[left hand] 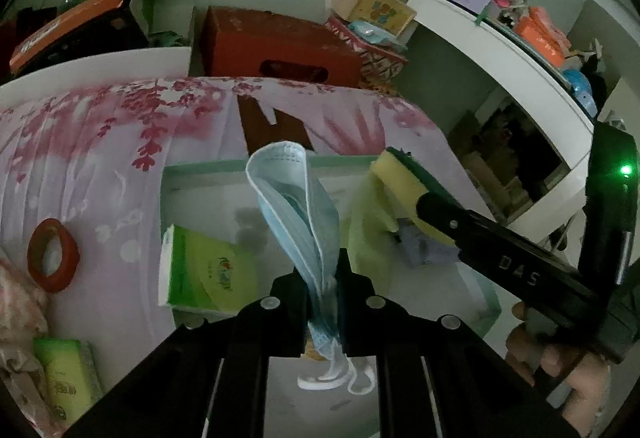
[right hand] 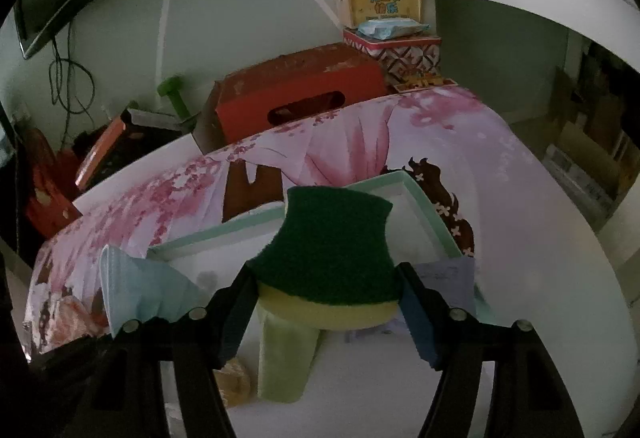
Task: Organize soft objects
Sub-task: 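Open the left gripper to drop the mask while the right gripper releases the sponge into the tray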
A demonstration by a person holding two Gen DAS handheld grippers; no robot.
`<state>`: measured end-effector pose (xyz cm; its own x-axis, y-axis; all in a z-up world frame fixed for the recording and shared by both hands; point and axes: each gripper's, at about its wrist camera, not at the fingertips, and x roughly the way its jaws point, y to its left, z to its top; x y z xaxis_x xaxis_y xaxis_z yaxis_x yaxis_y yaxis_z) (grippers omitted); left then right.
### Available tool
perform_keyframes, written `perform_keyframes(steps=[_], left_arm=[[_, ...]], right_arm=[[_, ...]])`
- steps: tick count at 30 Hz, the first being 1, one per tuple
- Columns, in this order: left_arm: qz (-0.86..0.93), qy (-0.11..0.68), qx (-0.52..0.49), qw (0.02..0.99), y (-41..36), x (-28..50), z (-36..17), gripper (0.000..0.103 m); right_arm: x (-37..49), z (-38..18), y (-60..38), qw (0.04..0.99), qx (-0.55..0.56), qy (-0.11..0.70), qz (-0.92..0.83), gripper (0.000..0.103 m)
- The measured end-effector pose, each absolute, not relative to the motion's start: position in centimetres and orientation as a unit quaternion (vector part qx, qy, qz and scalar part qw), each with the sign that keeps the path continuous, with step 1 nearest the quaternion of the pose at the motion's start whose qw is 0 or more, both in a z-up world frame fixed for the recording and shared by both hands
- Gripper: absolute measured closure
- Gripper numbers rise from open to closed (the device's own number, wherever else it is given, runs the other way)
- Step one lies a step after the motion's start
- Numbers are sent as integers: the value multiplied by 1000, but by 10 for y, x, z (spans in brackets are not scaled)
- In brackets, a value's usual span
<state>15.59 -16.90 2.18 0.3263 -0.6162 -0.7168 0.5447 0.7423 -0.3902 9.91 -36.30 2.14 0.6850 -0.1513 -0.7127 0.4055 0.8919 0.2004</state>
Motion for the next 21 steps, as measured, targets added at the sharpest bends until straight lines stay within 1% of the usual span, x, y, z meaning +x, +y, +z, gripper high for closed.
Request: perform_keyframes(steps=[3,4,6,7,8,10,12,14,16,17,18,20,21], left_arm=[[-351,461,-41,814,-167,157,21,91],[-350,462,-43,814,-166,158,21,89],[-349,464,-46,813,-165,158,22,78],[-349,465,-47,812,-164,159,22,67],[-348,466,-49,812,-164,159,23,61],[-346,465,-50,813,-162,159,26,59],[-345,463,-51,815,-160,160,30,53],[-341,458,-53,820,-157,160,35,43],[-339,452,-57,823,-152,160,41,40],[-337,449,-60,825,-150,160,44,36],[-335,447,-62,827,-148,160,46,34],[-327,443,-63,832,-143,161,51,24],[-322,439,-62,836,-141,161,53,23]], right_arm=[[100,20,-362,899,176,371,-155,31],[101,20,-362,898,176,373,-155,31],[102,18,-361,896,171,380,-155,31],[103,18,-360,895,169,382,-156,31],[103,17,-360,894,167,384,-157,30],[103,18,-359,894,165,386,-159,30],[102,19,-359,893,166,386,-159,29],[101,21,-360,892,167,387,-161,28],[99,24,-360,892,167,386,-163,26],[99,25,-361,892,167,386,-163,26],[98,26,-361,893,167,386,-163,25],[97,30,-361,894,164,384,-164,22],[96,31,-360,894,163,383,-165,18]])
